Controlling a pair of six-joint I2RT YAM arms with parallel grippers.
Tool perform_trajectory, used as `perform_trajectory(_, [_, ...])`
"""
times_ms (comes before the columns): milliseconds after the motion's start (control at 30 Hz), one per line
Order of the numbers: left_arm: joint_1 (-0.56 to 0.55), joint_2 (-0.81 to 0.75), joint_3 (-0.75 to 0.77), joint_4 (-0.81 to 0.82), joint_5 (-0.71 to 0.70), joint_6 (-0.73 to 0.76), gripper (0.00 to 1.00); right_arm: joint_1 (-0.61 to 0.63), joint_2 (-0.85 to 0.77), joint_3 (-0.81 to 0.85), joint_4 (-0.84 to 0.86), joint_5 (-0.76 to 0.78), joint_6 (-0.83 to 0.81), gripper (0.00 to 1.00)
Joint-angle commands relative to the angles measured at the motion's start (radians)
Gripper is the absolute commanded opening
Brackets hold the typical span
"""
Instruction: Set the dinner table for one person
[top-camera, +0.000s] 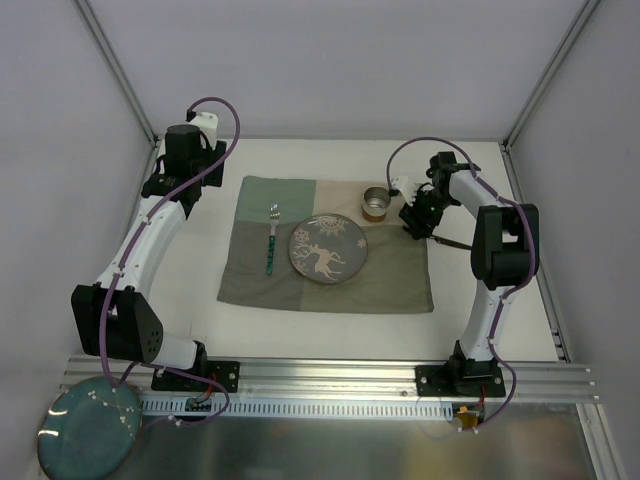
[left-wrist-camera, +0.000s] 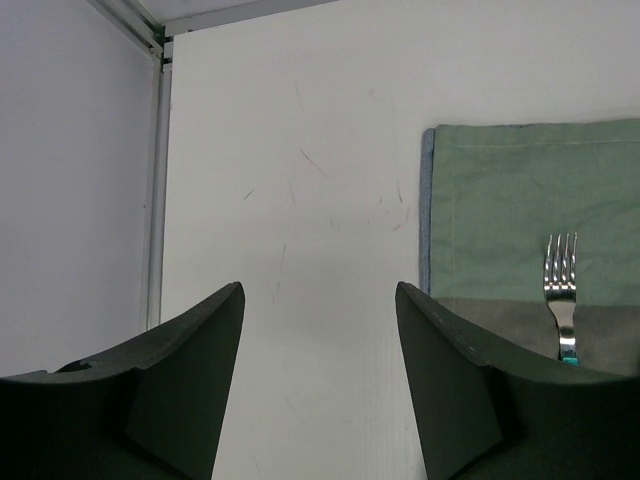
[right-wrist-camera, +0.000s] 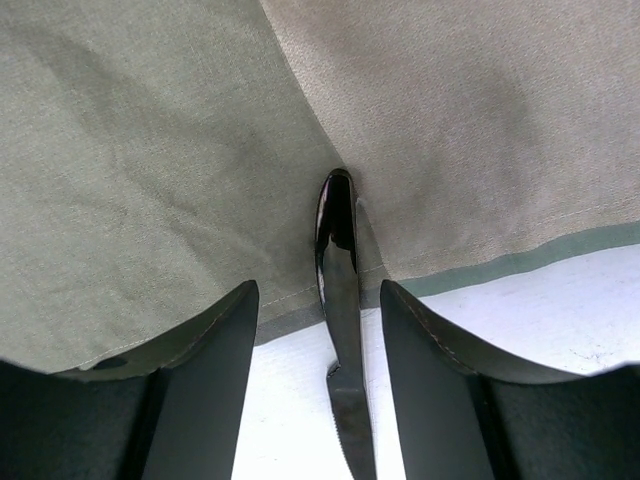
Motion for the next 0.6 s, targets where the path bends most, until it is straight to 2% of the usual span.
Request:
perform_trajectory(0, [0.011, -0.008, -0.006, 0.036, 0.019, -0.015, 0.63, 0.005, -0.001, 0.034, -0.038, -0.013, -0.005, 0.56])
perform_trajectory(567, [0.016, 0.008, -0.023, 0.073, 0.025, 0.007, 0.63, 0.046, 0.033, 0.048, 0.002, 0.029, -0.022, 0.63])
